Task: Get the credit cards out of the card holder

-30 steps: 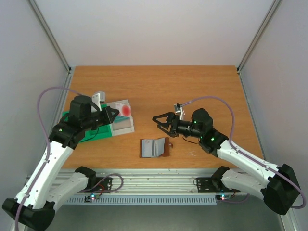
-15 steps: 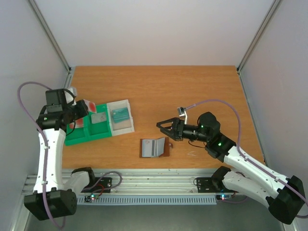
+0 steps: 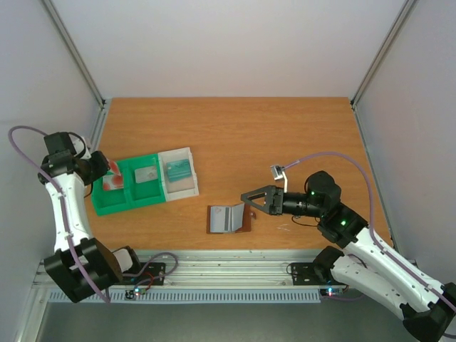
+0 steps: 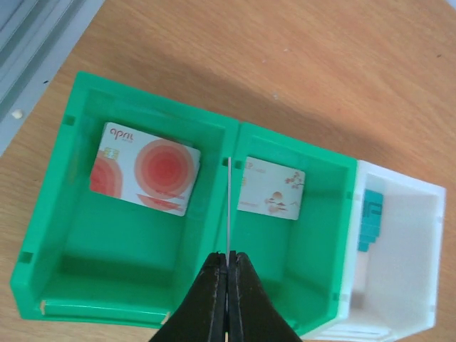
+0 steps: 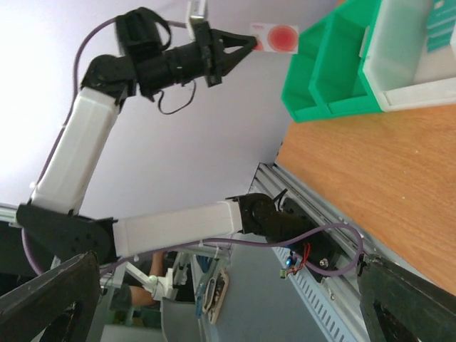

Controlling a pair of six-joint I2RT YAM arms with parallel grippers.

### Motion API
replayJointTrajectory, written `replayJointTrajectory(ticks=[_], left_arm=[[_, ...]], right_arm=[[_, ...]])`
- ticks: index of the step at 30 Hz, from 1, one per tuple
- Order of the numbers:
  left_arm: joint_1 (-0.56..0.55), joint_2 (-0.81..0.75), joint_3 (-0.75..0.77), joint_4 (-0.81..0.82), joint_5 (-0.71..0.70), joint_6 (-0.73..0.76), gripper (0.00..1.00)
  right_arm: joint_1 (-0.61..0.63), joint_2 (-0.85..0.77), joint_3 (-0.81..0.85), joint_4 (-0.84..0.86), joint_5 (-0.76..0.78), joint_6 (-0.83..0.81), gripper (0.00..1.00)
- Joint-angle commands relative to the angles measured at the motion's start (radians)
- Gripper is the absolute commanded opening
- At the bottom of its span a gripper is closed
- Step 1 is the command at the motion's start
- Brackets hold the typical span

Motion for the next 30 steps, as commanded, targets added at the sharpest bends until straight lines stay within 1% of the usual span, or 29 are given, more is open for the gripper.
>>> replayJointTrajectory(ticks=[1,3,5,10,14,18,20,23,30], left_arm=[[0.023,0.075,0.039,-0.044,-0.017,0.079,0.00],[0.023,0.106,0.046,-0.063,-0.054,0.102,0.00],[0.022,0.120,0.047,-0.061,-0.137,0.116,0.00],[0.023,0.175,0.045,-0.048,-0.170,0.135,0.00],[0.023,0.208,0.028,-0.007,-0.107,0.144,0.00],[0.023,0.208,-0.017,0.065,-0.067,0.144,0.00],[0.023,0.221,-0.019,0.077,-0.041,0.177,0.00],[0.023,0.255,-0.014,0.093,0.002,0.187,0.00],[0.023,0.322,0.002,0.119,0.012,0.193,0.00]], right_arm=[[-0.004,-0.044,0.059,-0.099,-0.016,-0.077,0.98],[-0.004,-0.057,0.054,-0.097,-0.019,-0.076,0.99],[-0.005,-0.060,0.055,-0.098,-0.026,-0.078,0.98],[-0.004,-0.053,0.066,-0.086,-0.047,-0.082,0.98],[-0.005,-0.058,0.082,-0.085,-0.056,-0.088,0.98],[-0.004,-0.062,0.069,-0.074,-0.049,-0.081,0.99],[-0.004,-0.056,0.063,-0.069,-0.048,-0.077,0.98],[-0.004,-0.051,0.063,-0.063,-0.042,-0.075,0.99],[-0.005,-0.027,0.066,-0.056,-0.032,-0.083,0.98]])
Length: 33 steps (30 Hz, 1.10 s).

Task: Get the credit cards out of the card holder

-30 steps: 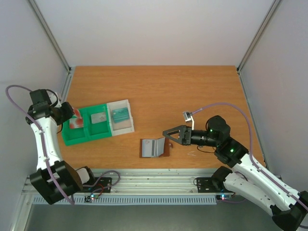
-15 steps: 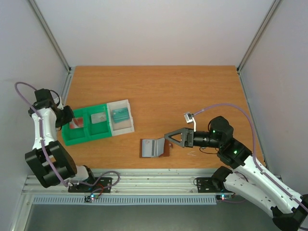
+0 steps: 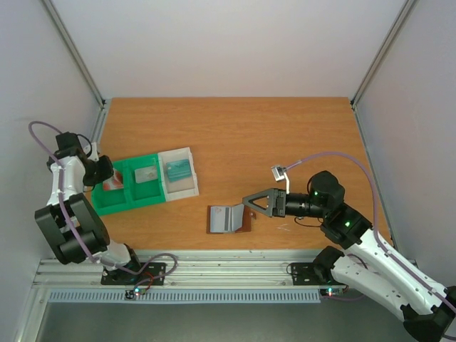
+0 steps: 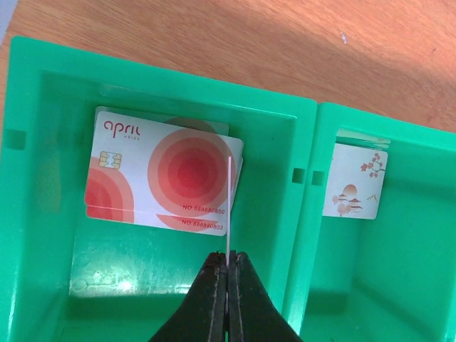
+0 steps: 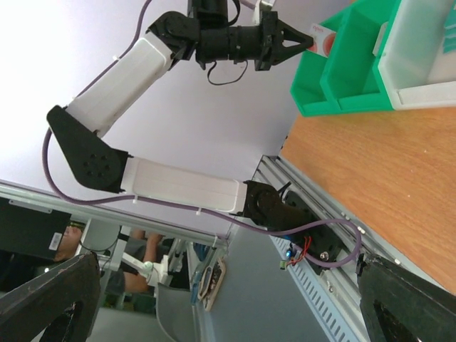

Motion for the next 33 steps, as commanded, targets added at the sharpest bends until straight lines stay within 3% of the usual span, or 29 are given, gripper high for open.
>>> replayJointTrajectory(ticks=[1,13,21,27,33], left_arm=[[0.004,0.030,0.009,0.058,0.022,0.034,0.00],[0.004,0.155,0.035,0.081,-0.034,0.035,0.08],[0.004,0.185,0.061,0.086,-0.126,-0.001,0.28],[0.004,0.155,0.082,0.084,-0.248,-0.074,0.29],[0.004,0.137,0.108,0.067,-0.261,-0.162,0.30]], right_arm=[[-0.003,0.016,0.018,0.023,0.006,-0.015,0.98],[-0.003,0.084,0.013,0.057,0.016,0.007,0.99],[-0.003,0.112,0.012,0.081,0.025,0.031,0.99],[-0.003,0.124,0.009,0.070,0.050,0.044,0.98],[-0.003,0.130,0.018,0.062,0.062,0.048,0.98]])
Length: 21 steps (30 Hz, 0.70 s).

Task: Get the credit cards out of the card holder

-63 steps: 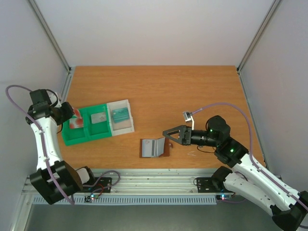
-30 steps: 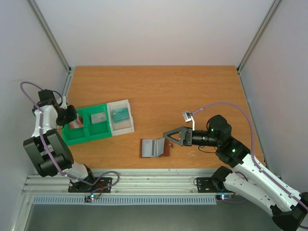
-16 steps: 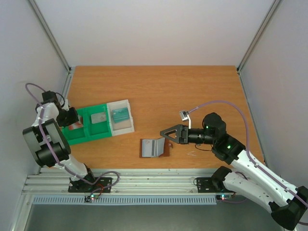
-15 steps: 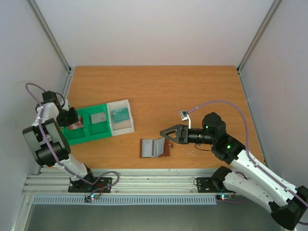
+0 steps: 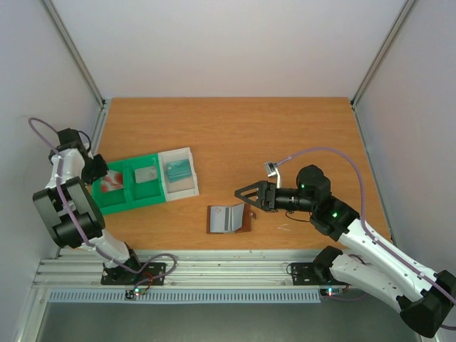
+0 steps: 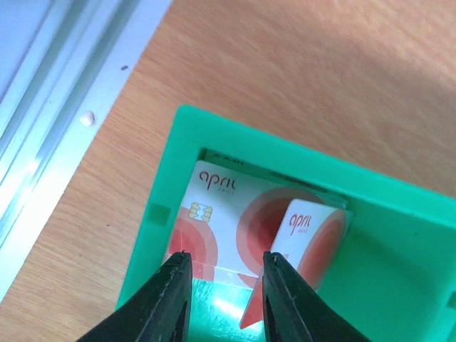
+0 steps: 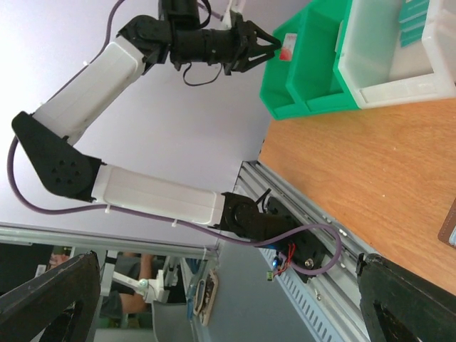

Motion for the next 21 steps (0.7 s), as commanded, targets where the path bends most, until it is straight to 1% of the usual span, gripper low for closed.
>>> replayJointTrajectory(ticks=[1,4,5,9,10,12,14,16,18,21], left_arm=[[0.004,-0.023,0.057,-0.002,-0.015,-0.086,0.30],[0.004,-0.029,0.074,-0.020,0.071,-0.105,0.27],[0.004,-0.039,0.071,-0.014,0.076,-0.109,0.27],[0.004,-0.090,0.021,0.036,0.124,-0.141,0.27],[0.004,-0.094,0.011,0.042,0.144,-0.146,0.25],[0.004,-0.094,0.001,0.060,0.206,-0.151,0.25],[0.003,-0.097,-0.027,0.111,0.268,-0.161,0.25],[0.001,-0.087,-0.065,0.168,0.282,-0.208,0.25],[0.001,-0.065,-0.079,0.191,0.283,-0.249,0.23],[-0.002,-0.056,-0.102,0.216,0.247,-0.270,0.22]], right_arm=[[-0.003,-0.002,0.022,0.006,0.026,0.009,0.98],[-0.002,0.020,0.052,-0.049,0.043,-0.018,0.99],[-0.002,0.027,0.062,-0.068,0.048,-0.026,0.99],[-0.003,0.038,0.083,-0.104,0.061,-0.041,0.99],[-0.002,0.039,0.087,-0.108,0.065,-0.045,0.98],[-0.002,0.040,0.088,-0.113,0.071,-0.045,0.98],[-0.002,0.041,0.084,-0.117,0.078,-0.045,0.98],[-0.002,0.041,0.084,-0.132,0.087,-0.051,0.98],[-0.003,0.039,0.090,-0.151,0.092,-0.060,0.98],[-0.002,0.051,0.146,-0.228,0.108,-0.115,0.98]])
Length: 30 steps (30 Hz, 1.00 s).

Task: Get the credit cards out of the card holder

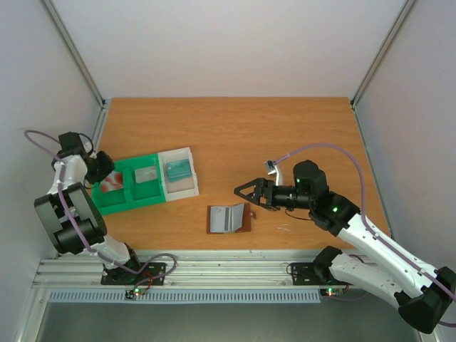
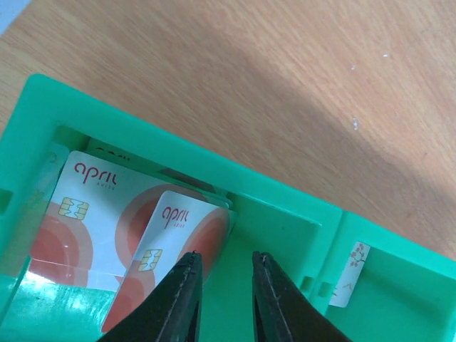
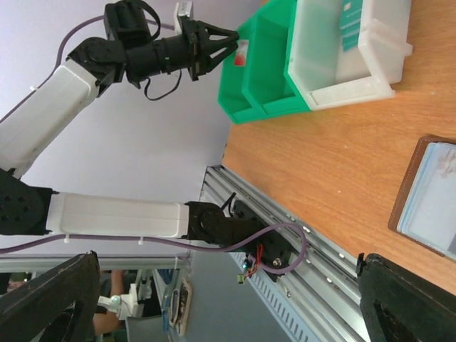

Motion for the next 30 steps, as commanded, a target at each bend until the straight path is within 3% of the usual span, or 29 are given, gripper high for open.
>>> replayJointTrajectory(ticks=[1,9,13,19,23,27,30], left_arm=[[-0.001,0.015,-0.040,0.108,-0.008,-0.067,0.22],[0.000,0.084,-0.024,0.082,-0.193,-0.105,0.17],[-0.001,0.112,-0.031,0.101,-0.228,-0.128,0.17],[0.000,0.076,-0.004,0.082,-0.215,-0.155,0.17],[0.002,0.000,-0.002,0.051,-0.210,-0.165,0.28],[0.001,-0.105,-0.026,0.047,-0.194,-0.176,0.46],[0.002,-0.166,-0.017,0.021,-0.140,-0.168,0.52]], right_arm=[[-0.003,0.016,0.101,-0.112,0.036,-0.087,0.99],[-0.002,0.055,0.247,-0.272,0.110,-0.156,0.98],[-0.002,0.080,0.355,-0.411,0.166,-0.210,0.98],[-0.003,0.095,0.365,-0.443,0.215,-0.216,0.98],[-0.003,0.112,0.355,-0.467,0.254,-0.220,0.98],[-0.002,0.128,0.374,-0.520,0.315,-0.245,0.98],[-0.002,0.155,0.396,-0.575,0.358,-0.252,0.99]])
